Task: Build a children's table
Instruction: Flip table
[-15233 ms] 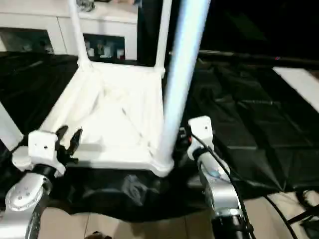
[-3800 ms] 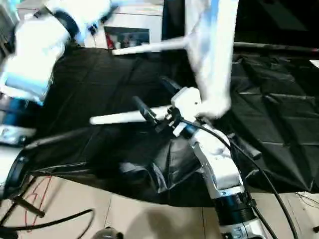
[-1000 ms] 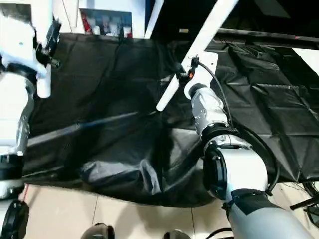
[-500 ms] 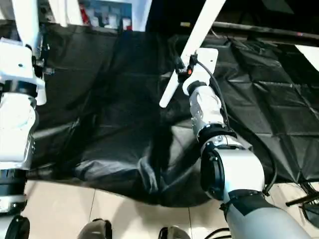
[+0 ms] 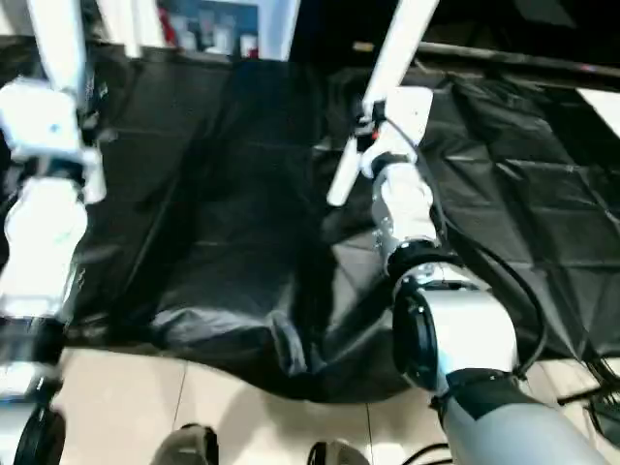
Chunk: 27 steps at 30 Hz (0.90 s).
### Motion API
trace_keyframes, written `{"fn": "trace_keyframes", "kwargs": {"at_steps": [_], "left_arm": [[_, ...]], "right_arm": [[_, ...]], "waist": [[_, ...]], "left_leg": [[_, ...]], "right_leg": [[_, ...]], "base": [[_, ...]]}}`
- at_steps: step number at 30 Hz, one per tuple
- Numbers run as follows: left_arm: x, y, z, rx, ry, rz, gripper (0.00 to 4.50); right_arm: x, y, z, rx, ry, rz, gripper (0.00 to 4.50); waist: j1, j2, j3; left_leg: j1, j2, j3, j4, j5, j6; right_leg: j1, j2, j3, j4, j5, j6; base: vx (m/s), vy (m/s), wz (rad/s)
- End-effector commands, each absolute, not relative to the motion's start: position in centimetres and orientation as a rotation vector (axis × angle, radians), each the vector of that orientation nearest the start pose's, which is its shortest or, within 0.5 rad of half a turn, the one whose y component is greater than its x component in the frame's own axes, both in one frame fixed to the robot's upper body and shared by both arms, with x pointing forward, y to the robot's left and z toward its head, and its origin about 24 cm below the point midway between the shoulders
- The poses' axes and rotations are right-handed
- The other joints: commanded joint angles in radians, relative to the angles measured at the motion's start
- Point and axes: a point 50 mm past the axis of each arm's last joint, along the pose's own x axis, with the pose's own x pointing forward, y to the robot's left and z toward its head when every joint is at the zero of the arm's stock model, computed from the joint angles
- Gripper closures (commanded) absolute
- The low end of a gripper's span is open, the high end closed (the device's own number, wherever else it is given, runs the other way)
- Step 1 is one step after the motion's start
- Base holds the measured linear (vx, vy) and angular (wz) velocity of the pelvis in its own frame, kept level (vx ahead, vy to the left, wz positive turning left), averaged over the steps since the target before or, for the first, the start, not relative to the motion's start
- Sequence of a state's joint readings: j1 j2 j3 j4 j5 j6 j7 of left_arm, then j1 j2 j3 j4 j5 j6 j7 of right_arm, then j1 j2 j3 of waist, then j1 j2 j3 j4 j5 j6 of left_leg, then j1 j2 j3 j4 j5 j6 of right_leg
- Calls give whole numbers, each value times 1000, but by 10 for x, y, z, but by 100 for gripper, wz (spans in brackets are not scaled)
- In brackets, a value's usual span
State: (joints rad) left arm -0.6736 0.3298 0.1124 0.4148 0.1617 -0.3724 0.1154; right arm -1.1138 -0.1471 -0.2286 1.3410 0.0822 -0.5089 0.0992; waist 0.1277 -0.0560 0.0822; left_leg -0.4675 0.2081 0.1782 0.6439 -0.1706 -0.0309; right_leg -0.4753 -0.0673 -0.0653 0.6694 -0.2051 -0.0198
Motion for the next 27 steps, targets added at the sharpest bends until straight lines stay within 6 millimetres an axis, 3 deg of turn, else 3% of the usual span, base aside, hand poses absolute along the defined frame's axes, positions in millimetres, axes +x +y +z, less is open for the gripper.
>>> {"fn": "trace_keyframes", "kwargs": {"at_steps": [1,3,6,8,9,10,11,15,19,20,21,24,27], "left_arm": [[346,176,228,515,-827,45,285],[349,178,231,510,-836,59,285],[352,184,237,495,-845,90,285],[355,188,241,484,-852,111,285],[355,190,244,484,-864,122,285],[356,191,245,485,-869,126,285],[355,191,248,486,-882,132,285],[347,187,255,522,-964,120,285],[343,186,242,515,-943,97,285],[342,188,224,501,-887,85,285],[342,188,223,500,-883,85,285],[333,194,191,499,-777,70,285],[323,198,170,490,-717,74,285]], "right_arm": [[412,-129,216,-93,-534,152,282],[412,-128,219,-108,-547,146,282],[412,-130,224,-112,-562,115,282],[413,-132,227,-115,-565,92,282],[413,-133,230,-121,-569,80,282],[414,-133,231,-123,-570,76,282],[414,-134,233,-131,-577,67,282],[411,-130,243,-182,-644,58,282],[409,-124,242,-198,-669,87,282],[407,-121,234,-211,-667,112,282],[407,-121,234,-212,-667,114,282],[405,-122,213,-221,-628,125,282],[402,-124,197,-238,-598,124,282]], "waist": [[8,8,-133],[9,8,-133],[11,0,-134],[14,2,-132],[11,-5,-128],[12,-1,-129],[10,-4,-124],[6,-6,-123],[1,-11,-126],[-3,-15,-128],[-4,-14,-128],[-13,-16,-123],[-19,-16,-118]], "left_leg": [[75,7,3,-19,300,156],[74,8,3,-20,293,151],[72,6,4,-19,299,148],[73,3,4,-18,311,149],[72,3,5,-20,311,147],[74,5,4,-20,303,143],[73,5,5,-21,297,141],[73,4,4,-20,318,138],[73,3,4,-16,361,139],[70,1,4,-15,365,140],[68,2,4,-16,361,139],[64,8,6,-21,301,144],[64,10,8,-23,262,151]], "right_leg": [[88,-42,33,3,461,-268],[88,-43,33,3,455,-267],[90,-43,34,5,468,-259],[86,-40,34,5,471,-255],[87,-40,35,6,469,-252],[86,-42,34,5,453,-252],[85,-42,35,5,446,-251],[87,-41,35,9,474,-243],[89,-37,34,14,512,-242],[92,-37,34,15,518,-241],[92,-40,34,15,518,-242],[93,-45,36,9,472,-242],[89,-45,38,4,431,-243]], "base": [[0,0,0],[0,0,0],[0,0,0],[0,0,0],[0,0,0],[0,0,0],[0,0,0],[0,0,0],[0,0,0],[0,0,0],[0,0,0],[0,0,0],[0,0,0]]}}
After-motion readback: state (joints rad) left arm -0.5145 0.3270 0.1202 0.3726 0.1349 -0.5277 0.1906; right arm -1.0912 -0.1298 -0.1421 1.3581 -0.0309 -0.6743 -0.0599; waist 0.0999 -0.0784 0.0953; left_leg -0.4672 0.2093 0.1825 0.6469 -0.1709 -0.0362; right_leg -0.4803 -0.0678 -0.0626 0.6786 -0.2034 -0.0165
